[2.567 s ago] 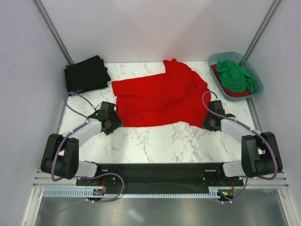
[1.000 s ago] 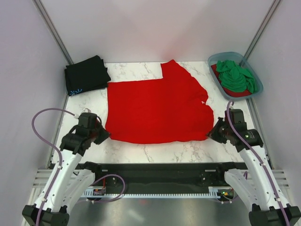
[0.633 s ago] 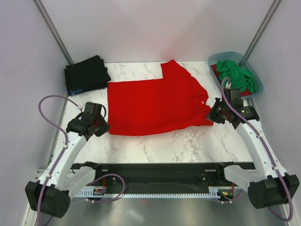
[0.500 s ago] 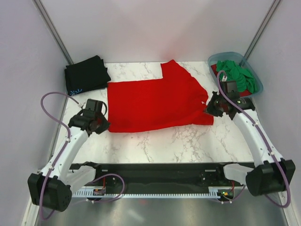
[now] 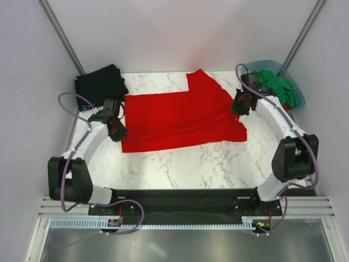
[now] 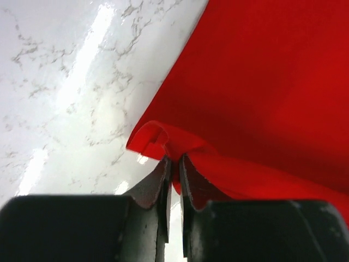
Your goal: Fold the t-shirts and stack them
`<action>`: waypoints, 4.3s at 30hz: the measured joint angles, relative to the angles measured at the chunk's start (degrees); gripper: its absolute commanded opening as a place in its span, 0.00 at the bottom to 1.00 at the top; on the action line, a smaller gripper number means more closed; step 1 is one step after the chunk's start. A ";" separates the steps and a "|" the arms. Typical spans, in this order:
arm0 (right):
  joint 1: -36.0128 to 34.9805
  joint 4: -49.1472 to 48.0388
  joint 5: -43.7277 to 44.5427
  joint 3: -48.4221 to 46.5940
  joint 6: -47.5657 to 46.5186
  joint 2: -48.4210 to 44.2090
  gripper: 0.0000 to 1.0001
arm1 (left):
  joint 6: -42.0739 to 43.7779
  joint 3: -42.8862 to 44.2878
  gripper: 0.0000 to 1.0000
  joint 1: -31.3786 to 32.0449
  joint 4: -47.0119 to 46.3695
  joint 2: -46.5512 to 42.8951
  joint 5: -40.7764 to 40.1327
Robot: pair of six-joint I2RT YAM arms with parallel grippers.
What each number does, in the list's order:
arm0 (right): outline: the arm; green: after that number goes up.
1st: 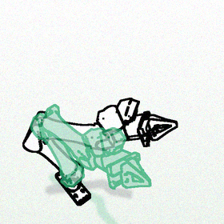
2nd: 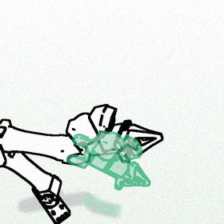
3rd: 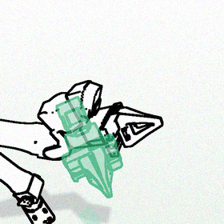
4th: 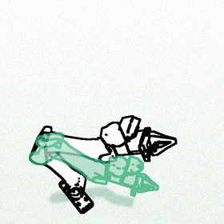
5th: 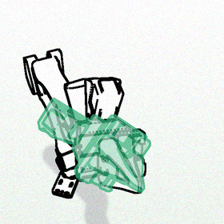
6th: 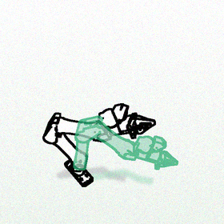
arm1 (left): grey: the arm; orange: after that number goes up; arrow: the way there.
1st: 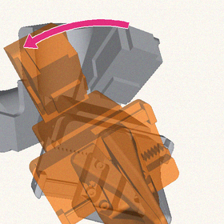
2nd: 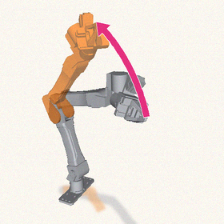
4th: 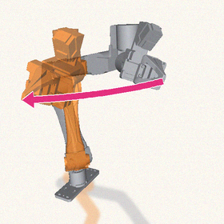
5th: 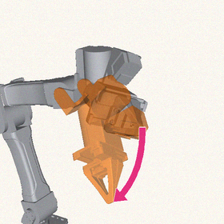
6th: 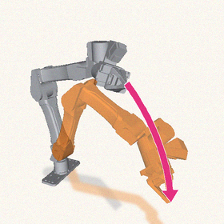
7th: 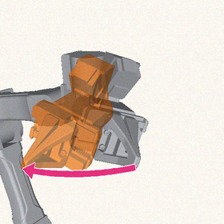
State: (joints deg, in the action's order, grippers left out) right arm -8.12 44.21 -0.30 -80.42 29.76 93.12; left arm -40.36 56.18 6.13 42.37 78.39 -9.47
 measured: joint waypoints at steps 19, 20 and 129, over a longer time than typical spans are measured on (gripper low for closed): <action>3.43 -5.03 7.02 16.65 0.02 -8.96 0.87 | 0.87 -3.58 0.70 -3.32 -2.91 -5.46 6.80; 4.07 -6.25 6.38 19.56 0.48 -10.86 0.87 | 0.11 -5.81 0.70 -3.32 -3.48 -7.34 7.02; 2.19 -38.82 -35.69 -53.40 7.19 64.24 0.58 | 11.21 -8.76 0.57 -5.79 0.81 -21.59 17.09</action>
State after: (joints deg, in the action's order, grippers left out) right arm -5.93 5.39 -35.99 -133.82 36.95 157.36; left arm -29.15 47.42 0.34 43.18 56.80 7.62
